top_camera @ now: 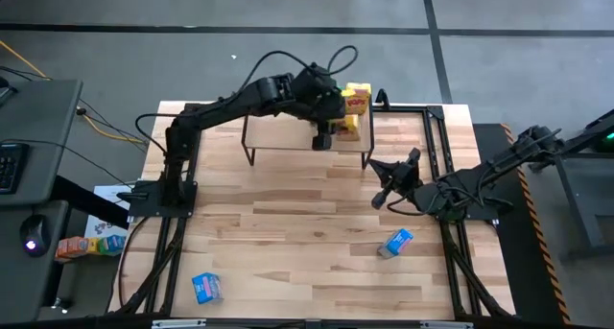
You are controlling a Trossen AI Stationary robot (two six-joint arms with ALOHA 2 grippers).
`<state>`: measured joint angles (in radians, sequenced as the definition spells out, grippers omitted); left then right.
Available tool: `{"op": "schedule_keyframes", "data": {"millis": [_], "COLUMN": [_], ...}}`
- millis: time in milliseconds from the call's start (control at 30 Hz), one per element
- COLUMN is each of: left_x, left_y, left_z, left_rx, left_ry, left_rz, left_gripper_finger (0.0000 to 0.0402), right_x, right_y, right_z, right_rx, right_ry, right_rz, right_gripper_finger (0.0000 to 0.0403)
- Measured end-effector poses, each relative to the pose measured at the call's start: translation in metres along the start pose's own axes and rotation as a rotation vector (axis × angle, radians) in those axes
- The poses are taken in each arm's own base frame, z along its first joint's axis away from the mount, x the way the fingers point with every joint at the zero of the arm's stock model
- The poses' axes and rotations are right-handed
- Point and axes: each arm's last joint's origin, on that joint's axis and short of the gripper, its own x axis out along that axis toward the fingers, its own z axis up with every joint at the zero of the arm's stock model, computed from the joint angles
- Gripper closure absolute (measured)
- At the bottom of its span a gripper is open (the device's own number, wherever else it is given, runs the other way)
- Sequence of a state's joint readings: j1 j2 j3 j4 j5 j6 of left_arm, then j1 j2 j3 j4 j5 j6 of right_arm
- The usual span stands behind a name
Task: Stack cereal on shelf
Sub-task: Put the yellow cereal box on the shelf aligned with the other yellow cereal box
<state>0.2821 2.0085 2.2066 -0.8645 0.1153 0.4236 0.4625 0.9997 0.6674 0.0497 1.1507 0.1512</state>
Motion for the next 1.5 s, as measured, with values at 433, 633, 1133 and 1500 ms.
{"op": "schedule_keyframes", "data": {"millis": [433,633,1133,1500], "left_x": [0.034,0.047,0.059,0.059], "left_y": [0.014,0.014,0.019,0.021], "left_z": [-0.016,-0.016,-0.02,-0.02], "left_rx": [0.014,0.046,0.054,0.084], "left_ry": [0.042,0.021,0.019,0.034], "left_rz": [-0.023,-0.021,0.026,0.071], "left_gripper_finger": [0.0264,0.0264,0.0264,0.0261], "right_x": [0.0,0.0,0.0,0.0], "right_y": [0.0,0.0,0.001,0.001], "right_z": [0.0,0.0,0.0,0.0], "right_rx": [0.014,0.012,0.026,0.024], "right_ry": [0.004,0.005,0.005,0.005], "right_rz": [0.018,0.02,0.024,0.024], "right_gripper_finger": [0.0403,0.0403,0.0403,0.0403]}}
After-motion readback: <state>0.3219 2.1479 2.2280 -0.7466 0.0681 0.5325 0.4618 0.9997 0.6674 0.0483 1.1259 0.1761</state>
